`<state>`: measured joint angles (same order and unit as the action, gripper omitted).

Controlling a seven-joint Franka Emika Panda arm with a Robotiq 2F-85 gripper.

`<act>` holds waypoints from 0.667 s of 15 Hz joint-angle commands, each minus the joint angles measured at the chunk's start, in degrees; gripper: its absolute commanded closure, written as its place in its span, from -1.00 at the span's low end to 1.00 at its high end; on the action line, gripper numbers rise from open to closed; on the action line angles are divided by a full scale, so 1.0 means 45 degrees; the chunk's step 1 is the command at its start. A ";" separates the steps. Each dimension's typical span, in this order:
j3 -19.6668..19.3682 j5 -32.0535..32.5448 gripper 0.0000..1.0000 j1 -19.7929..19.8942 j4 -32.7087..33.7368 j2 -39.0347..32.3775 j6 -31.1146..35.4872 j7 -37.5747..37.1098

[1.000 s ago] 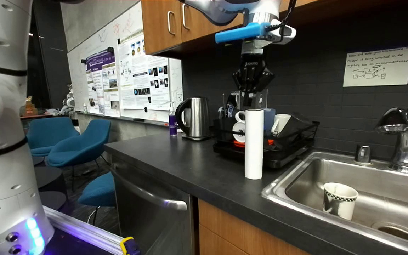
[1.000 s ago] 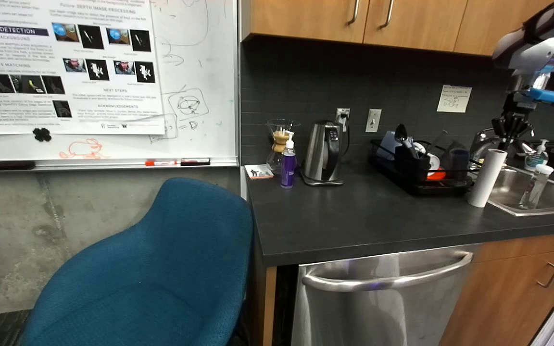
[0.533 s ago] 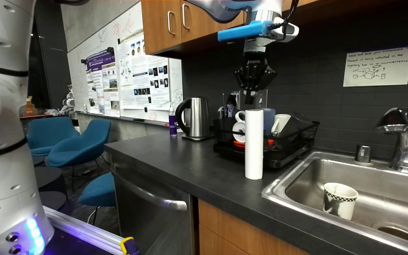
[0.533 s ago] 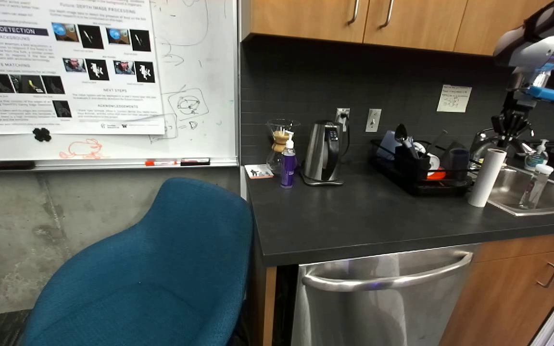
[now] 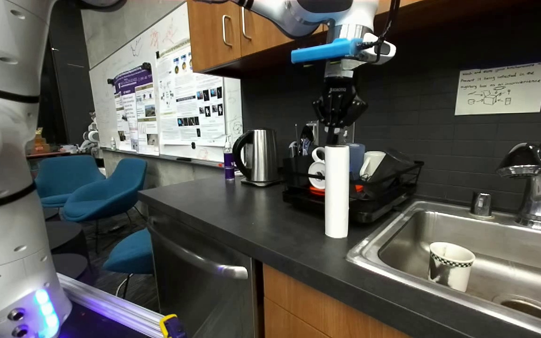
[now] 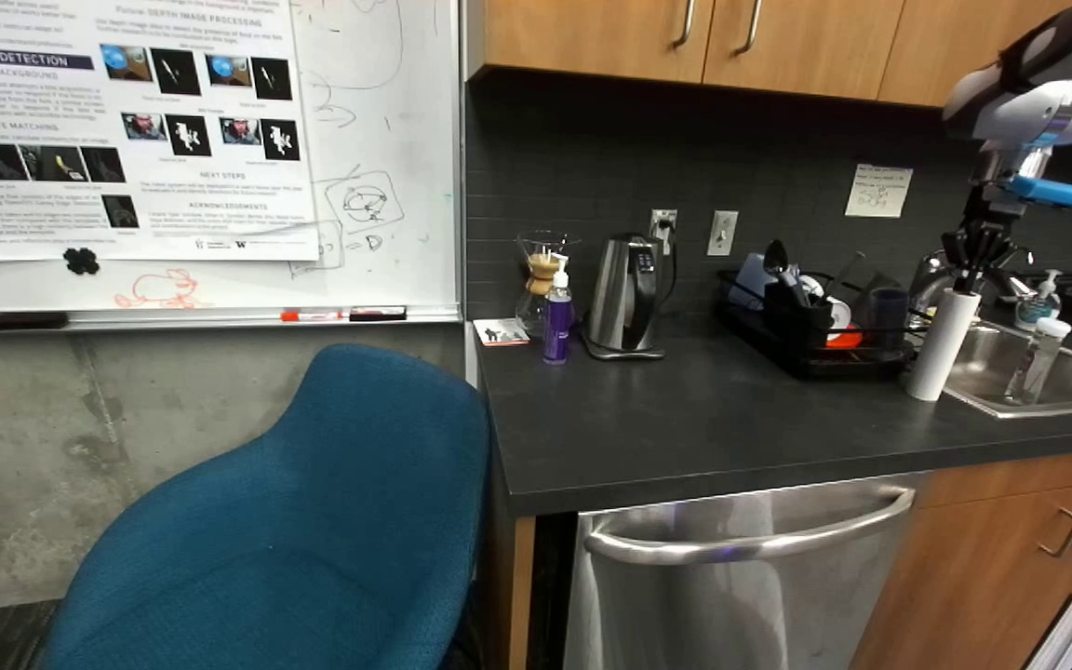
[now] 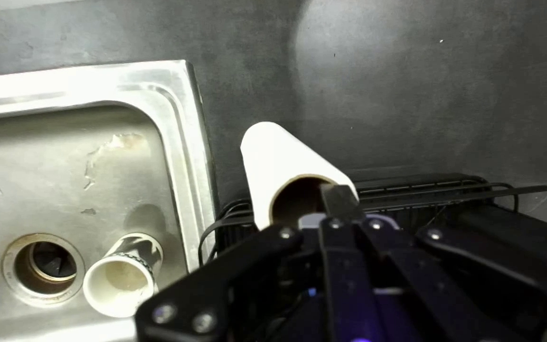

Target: Move the paper towel roll to the left.

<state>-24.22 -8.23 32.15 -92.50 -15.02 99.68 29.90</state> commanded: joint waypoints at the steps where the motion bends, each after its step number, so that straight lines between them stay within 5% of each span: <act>1: 0.0211 0.0238 1.00 0.0272 0.0199 -0.0204 0.0254 -0.0007; 10: 0.0316 0.0406 1.00 0.0406 -0.0101 -0.0401 0.0689 -0.0027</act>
<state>-24.11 -7.51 32.91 -92.69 -16.99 102.17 29.89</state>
